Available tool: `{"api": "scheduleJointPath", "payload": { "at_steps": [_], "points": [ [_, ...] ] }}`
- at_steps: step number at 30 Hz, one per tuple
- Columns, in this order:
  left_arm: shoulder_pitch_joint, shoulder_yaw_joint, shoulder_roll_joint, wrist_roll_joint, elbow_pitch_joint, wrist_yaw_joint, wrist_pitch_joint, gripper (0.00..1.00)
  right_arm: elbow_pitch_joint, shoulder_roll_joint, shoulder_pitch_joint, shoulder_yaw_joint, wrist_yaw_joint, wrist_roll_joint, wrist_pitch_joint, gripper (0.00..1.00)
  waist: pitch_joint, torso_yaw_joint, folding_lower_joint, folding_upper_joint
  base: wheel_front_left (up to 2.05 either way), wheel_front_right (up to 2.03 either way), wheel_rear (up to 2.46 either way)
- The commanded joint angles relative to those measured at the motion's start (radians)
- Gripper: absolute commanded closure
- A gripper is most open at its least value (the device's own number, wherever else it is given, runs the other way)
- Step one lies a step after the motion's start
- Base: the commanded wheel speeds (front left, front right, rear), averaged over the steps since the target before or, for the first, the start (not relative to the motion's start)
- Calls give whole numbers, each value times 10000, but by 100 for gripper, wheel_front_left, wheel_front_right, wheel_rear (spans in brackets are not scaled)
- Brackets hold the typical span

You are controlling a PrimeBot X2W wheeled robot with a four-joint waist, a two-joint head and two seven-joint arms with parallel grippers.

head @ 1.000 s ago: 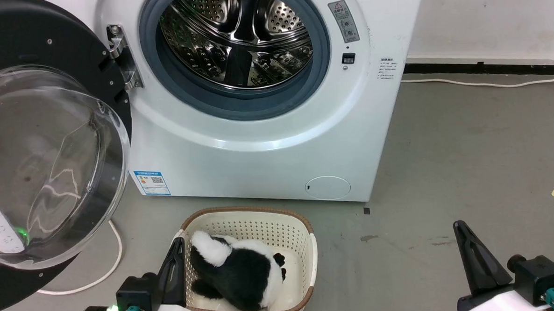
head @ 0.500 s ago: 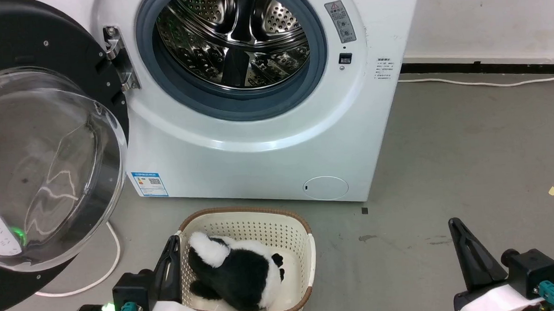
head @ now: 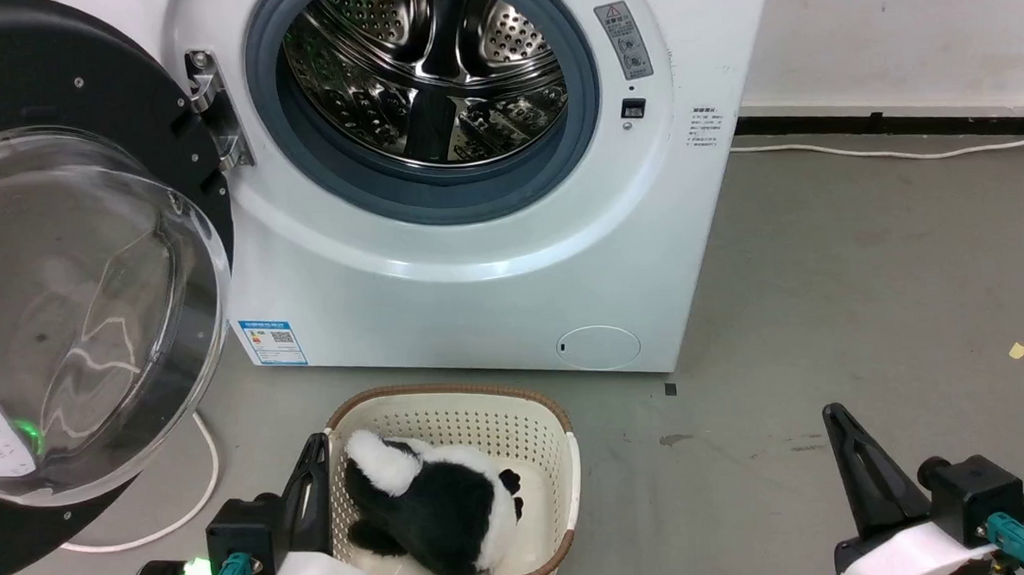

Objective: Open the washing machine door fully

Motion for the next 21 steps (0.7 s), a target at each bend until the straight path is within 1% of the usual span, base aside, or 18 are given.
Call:
{"api": "scheduleJointPath", "payload": {
  "at_steps": [1,21],
  "points": [
    [-120,50,-51,83,-82,-37,60,100,-23,33,-191,20,5,-40,70,100,-1,-5,0,0,0,0,0],
    [-170,324,-113,375,-411,-49,633,100,-34,44,-364,165,7,-179,644,100,-13,-136,0,0,0,0,0]
  ]
}}
